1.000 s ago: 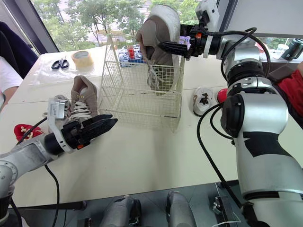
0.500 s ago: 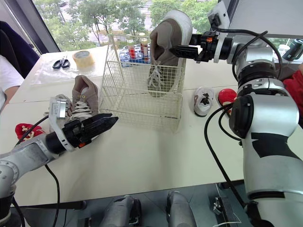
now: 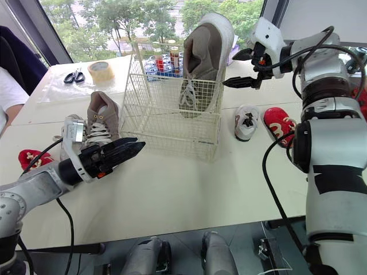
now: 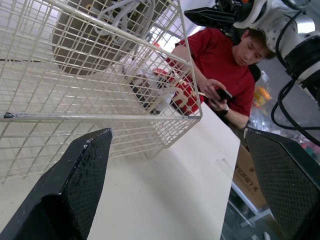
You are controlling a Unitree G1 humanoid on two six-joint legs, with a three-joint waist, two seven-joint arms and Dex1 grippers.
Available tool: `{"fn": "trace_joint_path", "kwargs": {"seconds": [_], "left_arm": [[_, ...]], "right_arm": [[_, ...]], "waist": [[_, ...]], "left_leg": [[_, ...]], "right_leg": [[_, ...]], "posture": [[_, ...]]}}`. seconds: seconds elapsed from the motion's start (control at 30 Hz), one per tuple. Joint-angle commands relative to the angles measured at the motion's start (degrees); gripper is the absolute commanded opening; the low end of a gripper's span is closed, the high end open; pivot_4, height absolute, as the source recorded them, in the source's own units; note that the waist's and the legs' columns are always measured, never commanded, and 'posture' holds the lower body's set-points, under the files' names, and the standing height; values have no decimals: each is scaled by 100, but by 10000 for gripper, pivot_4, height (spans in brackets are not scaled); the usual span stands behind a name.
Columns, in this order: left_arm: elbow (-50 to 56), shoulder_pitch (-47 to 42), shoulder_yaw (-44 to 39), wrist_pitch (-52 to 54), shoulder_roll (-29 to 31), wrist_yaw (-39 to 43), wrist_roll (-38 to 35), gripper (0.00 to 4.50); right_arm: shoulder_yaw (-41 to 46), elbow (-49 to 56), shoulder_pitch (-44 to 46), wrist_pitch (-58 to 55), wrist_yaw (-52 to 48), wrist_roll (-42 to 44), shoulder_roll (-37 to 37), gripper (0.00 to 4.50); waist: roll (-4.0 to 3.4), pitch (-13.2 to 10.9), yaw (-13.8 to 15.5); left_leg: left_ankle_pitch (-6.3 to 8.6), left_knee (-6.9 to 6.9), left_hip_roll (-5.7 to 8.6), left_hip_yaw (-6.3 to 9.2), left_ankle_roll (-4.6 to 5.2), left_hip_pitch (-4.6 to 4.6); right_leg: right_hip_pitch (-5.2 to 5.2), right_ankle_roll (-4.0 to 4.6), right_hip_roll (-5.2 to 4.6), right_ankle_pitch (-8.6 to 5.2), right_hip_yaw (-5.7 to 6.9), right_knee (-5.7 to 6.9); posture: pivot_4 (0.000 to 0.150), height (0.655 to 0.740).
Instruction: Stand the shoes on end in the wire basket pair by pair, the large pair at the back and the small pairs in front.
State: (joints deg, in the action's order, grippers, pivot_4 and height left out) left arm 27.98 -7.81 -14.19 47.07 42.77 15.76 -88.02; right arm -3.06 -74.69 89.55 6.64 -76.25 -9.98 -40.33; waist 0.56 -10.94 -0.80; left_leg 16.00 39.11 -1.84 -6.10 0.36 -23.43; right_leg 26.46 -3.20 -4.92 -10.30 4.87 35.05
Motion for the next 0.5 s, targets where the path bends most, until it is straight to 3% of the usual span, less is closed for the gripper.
{"fn": "trace_joint_path", "kwargs": {"seconds": [0.03,0.2,0.27,0.33,0.4,0.5], "left_arm": [[254,-18,-89,-16,14,-26,-6,43592],[259,125,-437,-10,154,108,-414,44296],[110,54,-763,8,399,206,-586,44296],[-132,-108,-1003,0,716,115,-327,44296],[-535,-411,-1090,-24,1030,-262,112,44296],[-865,-741,-1061,72,1288,-575,496,44296]], "right_arm": [[333,63,158,-51,-26,270,-457,44733],[1033,402,72,-810,-733,1102,-906,44959],[1231,958,-65,-1623,-1236,1530,-1034,44959],[1373,2121,-428,-2855,-1488,2073,-1068,44959],[1495,3868,-1120,-4138,-1207,2637,-1035,44959],[1697,5562,-1818,-5404,-838,3409,-997,44959]], "waist": [[0,0,8],[0,0,-4],[0,0,-7],[-2,-1,-8],[-4,0,-1],[-8,2,13]], "left_leg": [[0,0,0,0,0,-1],[1,0,0,-1,1,0],[3,0,-3,0,5,0],[12,0,-5,2,21,1],[17,-2,-11,7,29,5],[17,-1,-12,9,29,7]], "right_leg": [[0,0,-1,0,0,-2],[-1,0,0,0,-1,-4],[1,1,2,0,0,-3],[3,2,2,0,0,0],[0,3,2,-1,1,4],[0,4,-1,-2,4,12]], "posture": [[1500,7400],[1500,7400],[1500,7400],[1500,7400],[1500,7400],[1500,7400]]}}
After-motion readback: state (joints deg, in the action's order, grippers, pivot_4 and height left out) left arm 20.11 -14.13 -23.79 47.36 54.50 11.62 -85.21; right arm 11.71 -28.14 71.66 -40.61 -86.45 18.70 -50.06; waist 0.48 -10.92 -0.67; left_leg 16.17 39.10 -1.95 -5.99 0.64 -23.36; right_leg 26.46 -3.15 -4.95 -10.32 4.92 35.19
